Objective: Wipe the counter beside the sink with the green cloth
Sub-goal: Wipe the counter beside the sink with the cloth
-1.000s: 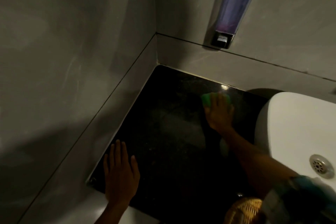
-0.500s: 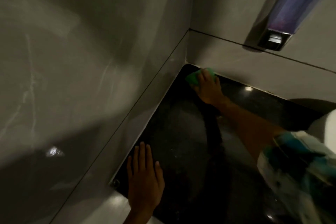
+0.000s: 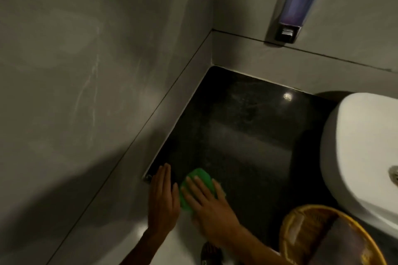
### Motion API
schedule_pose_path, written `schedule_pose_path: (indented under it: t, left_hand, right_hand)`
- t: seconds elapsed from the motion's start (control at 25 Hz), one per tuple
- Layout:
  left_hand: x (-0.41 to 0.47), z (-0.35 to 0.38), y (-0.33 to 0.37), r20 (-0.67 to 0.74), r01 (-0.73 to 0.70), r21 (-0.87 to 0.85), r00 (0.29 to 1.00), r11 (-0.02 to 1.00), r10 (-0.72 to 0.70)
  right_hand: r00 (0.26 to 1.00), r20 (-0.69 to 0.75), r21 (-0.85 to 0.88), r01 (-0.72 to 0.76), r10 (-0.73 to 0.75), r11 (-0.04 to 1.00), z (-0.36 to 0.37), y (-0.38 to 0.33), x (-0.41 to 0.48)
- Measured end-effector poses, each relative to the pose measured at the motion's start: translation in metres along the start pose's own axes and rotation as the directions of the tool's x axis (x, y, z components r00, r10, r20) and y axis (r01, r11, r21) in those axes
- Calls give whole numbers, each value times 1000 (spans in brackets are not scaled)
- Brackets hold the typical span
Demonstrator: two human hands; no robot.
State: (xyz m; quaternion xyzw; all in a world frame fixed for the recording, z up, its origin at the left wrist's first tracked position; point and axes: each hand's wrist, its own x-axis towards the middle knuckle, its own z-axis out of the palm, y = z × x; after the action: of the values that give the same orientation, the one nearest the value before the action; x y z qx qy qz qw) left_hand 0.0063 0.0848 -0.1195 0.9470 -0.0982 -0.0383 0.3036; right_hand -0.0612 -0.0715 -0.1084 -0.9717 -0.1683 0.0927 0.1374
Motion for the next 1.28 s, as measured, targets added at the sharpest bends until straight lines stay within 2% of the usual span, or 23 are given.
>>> schedule_pose_path:
  t: [0.04, 0.08, 0.12, 0.2, 0.24, 0.28, 0.32, 0.4, 0.48, 0.56, 0.6, 0.68, 0.76, 0.8, 0.88, 0.92, 1.0, 1.08, 1.16, 1.28]
  left_hand:
    - [-9, -1, -11, 47, -43, 94, 998, 995, 39]
    - [-17, -4, -20, 112, -88, 171, 991, 981, 69]
    - [-23, -8, -26, 167, -136, 243, 981, 960, 97]
    - [-24, -17, -35, 220, -187, 303, 968, 935, 123]
    - [-22, -20, -36, 232, -192, 284, 964, 939, 127]
    - [-21, -23, -37, 244, -184, 249, 962, 951, 122]
    - [-21, -24, -38, 251, -172, 207, 961, 963, 117]
    - [-20, -25, -33, 248, -134, 165, 965, 977, 90]
    - [-19, -25, -17, 224, -82, 158, 973, 984, 45]
    - [-15, -23, 13, 192, -30, 44, 981, 999, 21]
    - [-14, -20, 28, 200, 12, -34, 980, 999, -5]
    - [-12, -14, 51, 248, 131, -111, 964, 985, -100]
    - [-10, -10, 61, 303, 279, -167, 927, 946, -220]
    - [-8, -8, 63, 363, 379, -248, 890, 892, -277]
    - [-4, -3, 69, 492, 517, -380, 815, 767, -305]
    - [-4, -3, 73, 525, 527, -404, 803, 748, -282]
    - [4, -3, 84, 538, 441, -432, 826, 786, -168]
    - [31, -8, 107, 512, 351, -531, 858, 771, -38]
    - [71, -7, 138, 453, 310, -644, 891, 699, 23]
    - [124, 15, 192, 444, 342, -683, 896, 646, -6]
  right_hand:
    - [999, -30, -50, -24, 23, 998, 1, 9, -16]
    - [988, -78, -93, -139, 132, 986, -3, 24, -23]
    - [951, -112, -65, -298, 290, 952, -12, 41, -25]
    - [785, -135, 69, -601, 604, 797, -32, 90, -13]
    - [691, -124, 149, -697, 712, 702, -43, 109, -5]
    - [619, -133, 202, -748, 774, 632, -52, 121, 5]
    - [584, -143, 235, -764, 799, 601, -58, 125, 13]
    - [601, -142, 238, -751, 787, 616, -56, 110, 18]
    - [721, -56, 188, -672, 691, 716, -33, 66, 8]
    - [837, 11, 171, -540, 546, 824, -13, 9, -9]
    - [869, 54, 175, -494, 493, 852, -7, -15, -16]
    - [869, 76, 278, -490, 489, 826, -10, -29, -24]
    - [804, 40, 471, -539, 594, 698, -27, -17, -30]
    - [754, 46, 558, -563, 655, 609, -35, -8, -35]
    - [659, 73, 693, -573, 749, 437, -40, 5, -44]
    - [624, 112, 748, -565, 773, 348, -39, 7, -46]
    - [563, 212, 829, -537, 799, 158, -39, 14, -46]
    - [507, 254, 895, -446, 823, -1, -51, 40, -43]
    - [456, 204, 947, -316, 867, -56, -78, 76, -36]
    - [307, 20, 970, -237, 951, 56, -125, 141, -10]
